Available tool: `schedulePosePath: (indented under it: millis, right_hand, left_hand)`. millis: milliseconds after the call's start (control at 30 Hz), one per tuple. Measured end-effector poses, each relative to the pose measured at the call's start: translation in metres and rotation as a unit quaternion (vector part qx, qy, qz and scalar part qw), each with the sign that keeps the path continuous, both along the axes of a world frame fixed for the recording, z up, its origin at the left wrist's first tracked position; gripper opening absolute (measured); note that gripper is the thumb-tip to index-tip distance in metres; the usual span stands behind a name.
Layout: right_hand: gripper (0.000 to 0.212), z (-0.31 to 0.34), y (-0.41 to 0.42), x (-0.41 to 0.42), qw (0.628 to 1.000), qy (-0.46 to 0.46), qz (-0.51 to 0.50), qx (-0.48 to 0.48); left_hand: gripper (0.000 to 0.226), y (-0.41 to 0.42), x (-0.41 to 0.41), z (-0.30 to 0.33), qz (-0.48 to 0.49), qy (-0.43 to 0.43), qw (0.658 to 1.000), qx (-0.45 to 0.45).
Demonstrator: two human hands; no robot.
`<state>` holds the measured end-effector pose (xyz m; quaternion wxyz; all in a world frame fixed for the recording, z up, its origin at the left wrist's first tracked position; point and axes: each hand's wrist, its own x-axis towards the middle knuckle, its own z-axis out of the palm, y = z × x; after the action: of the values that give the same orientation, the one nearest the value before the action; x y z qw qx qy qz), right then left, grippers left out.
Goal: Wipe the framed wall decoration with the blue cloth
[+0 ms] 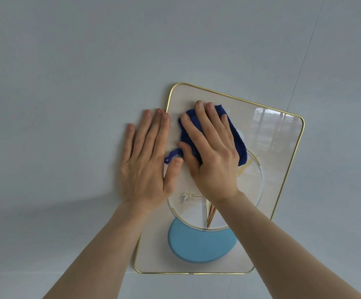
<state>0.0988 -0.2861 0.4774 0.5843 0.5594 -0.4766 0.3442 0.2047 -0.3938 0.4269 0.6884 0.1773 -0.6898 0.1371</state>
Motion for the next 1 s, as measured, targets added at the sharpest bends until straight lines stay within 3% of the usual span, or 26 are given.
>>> schedulePosePath:
  millis: [200,800,1000]
  right_hand:
    - [0.037,-0.034,0.012,-0.010,0.997,0.043,-0.003,0.066]
    - [0.038,-0.062,0.020,-0.017,0.996,0.039,-0.004,0.084]
    - [0.047,-0.130,0.058,-0.038,0.984,0.054,-0.049,0.164]
  left_hand:
    - [0.074,0.002,0.002,0.001,0.021,-0.021,0.999,0.013]
    - [0.068,0.002,0.001,0.000,0.034,-0.023,0.999,0.015]
    - [0.067,0.000,-0.002,-0.001,0.031,-0.013,0.999,0.010]
